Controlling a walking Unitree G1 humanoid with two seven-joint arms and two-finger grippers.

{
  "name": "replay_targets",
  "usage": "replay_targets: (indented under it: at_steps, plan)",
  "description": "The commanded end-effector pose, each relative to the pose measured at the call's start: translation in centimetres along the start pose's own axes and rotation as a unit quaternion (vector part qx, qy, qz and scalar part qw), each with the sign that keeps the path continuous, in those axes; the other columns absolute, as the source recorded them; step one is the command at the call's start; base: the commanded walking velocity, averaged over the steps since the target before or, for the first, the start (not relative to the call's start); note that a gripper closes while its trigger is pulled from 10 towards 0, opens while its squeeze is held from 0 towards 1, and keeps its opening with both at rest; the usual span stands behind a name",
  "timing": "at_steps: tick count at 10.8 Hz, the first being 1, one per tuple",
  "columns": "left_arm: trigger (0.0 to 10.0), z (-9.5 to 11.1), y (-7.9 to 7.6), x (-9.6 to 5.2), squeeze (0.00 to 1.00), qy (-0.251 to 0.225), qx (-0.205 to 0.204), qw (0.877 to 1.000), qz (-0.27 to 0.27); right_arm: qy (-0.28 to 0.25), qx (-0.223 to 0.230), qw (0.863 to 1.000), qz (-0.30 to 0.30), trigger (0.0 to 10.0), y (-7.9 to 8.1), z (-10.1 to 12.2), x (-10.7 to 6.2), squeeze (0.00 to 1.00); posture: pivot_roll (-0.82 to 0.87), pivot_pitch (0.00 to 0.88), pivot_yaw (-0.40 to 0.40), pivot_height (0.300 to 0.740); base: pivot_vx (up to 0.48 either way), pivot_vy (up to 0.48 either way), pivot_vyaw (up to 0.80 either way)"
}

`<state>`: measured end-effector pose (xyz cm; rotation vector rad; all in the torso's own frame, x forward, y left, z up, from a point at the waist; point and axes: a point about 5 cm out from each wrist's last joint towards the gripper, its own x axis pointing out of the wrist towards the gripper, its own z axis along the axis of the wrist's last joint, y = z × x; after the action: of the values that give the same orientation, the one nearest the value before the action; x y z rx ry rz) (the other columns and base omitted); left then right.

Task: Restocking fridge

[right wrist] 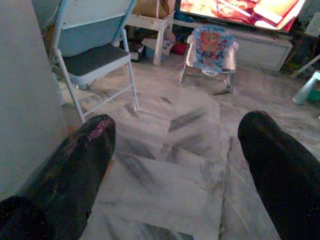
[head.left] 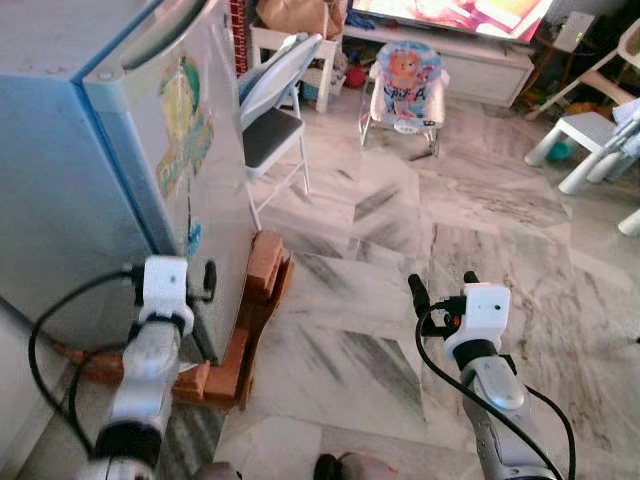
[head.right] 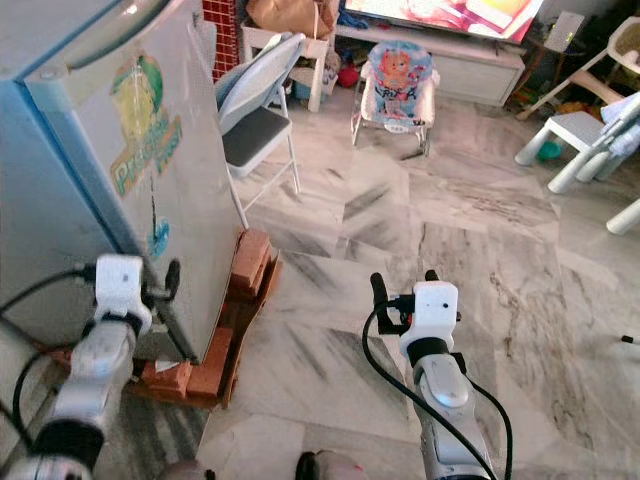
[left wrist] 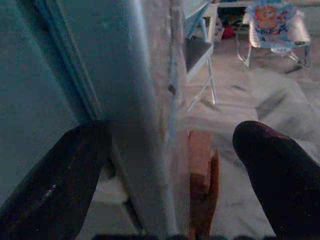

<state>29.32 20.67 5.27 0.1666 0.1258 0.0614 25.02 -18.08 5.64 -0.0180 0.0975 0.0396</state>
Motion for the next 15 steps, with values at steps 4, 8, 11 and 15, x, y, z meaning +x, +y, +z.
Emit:
replay_targets:
  at_steps: [4, 8, 11, 15]
  plan:
    - [10.0, -0.2, 0.2, 0.7, 0.00, 0.005, 0.006, 1.000, 0.015, 0.011, 0.000, 1.000, 0.000, 10.0, -0.2, -0.4, -0.4, 0.00, 0.06, 0.070, -0.098, 0.740, 0.000, 0.000, 0.00]
    - [10.0, 4.4, -2.9, 3.6, 0.00, -0.068, 0.043, 0.994, -0.076, 0.030, 0.005, 0.999, 0.022, 10.0, 0.3, -1.1, -0.3, 0.00, 0.08, 0.064, -0.117, 0.740, 0.000, 0.000, 0.00]
    - [10.0, 9.6, -13.4, 1.8, 0.00, -0.198, 0.109, 0.922, -0.314, 0.158, -0.028, 0.987, 0.011, 10.0, -1.3, -4.5, -0.9, 0.00, 0.10, 0.060, -0.124, 0.740, 0.000, 0.000, 0.00]
    - [10.0, 9.4, -15.9, 1.5, 0.00, -0.177, 0.075, 0.915, -0.355, 0.198, -0.012, 0.978, 0.062, 10.0, -0.7, -5.4, -1.3, 0.00, 0.09, 0.063, -0.116, 0.740, 0.000, 0.000, 0.00]
